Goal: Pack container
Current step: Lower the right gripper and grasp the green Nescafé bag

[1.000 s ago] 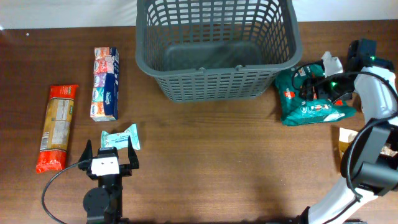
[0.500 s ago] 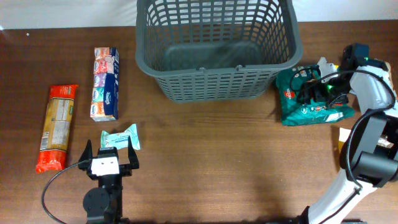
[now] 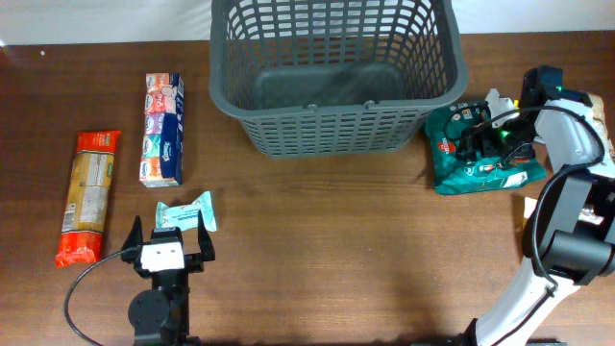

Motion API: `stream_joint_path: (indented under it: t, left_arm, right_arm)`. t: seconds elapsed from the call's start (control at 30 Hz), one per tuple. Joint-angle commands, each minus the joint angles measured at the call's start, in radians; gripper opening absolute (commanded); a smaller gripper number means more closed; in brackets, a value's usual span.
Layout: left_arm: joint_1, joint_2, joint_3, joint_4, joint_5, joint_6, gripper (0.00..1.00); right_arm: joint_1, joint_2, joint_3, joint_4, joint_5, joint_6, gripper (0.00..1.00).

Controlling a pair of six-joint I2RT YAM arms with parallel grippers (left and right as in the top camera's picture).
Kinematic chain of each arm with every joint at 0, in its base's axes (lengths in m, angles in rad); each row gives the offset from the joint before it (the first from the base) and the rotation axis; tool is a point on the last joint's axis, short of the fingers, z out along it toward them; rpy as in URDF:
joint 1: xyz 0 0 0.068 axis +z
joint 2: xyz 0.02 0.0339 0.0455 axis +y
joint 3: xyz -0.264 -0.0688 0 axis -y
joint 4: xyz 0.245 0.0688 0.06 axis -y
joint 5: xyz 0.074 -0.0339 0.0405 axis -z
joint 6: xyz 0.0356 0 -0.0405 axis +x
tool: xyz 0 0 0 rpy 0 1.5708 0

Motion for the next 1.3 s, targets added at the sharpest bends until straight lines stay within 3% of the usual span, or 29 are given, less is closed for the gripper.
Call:
stream_joint_path:
  t: [0.0,0.97,1.0,1.17,1.27]
  left_arm:
    - [0.002,-0.006,-0.004,-0.002,0.007,-0.009,0.99]
    - [0.002,-0.006,-0.004,-0.002,0.007,-0.009,0.99]
    - [0.002,-0.006,-0.004,-0.002,0.007,-0.009,0.99]
    - [0.002,-0.006,-0.004,-0.002,0.007,-0.009,0.99]
    - [0.002,-0.006,-0.004,-0.002,0.007,-0.009,0.99]
  right_arm:
    - [0.021,0.058,-0.01,-0.002,-0.028,-0.006,0.99]
    - [0.021,0.073,-0.046,0.012,-0.028,-0.006,0.99]
    - [0.021,0.073,-0.046,0.012,-0.028,-0.006,0.94]
    - [0.021,0.073,-0.046,0.013,-0.028,-0.005,0.26]
    - [0.021,0.073,-0.046,0.026,-0.028,0.034,0.04]
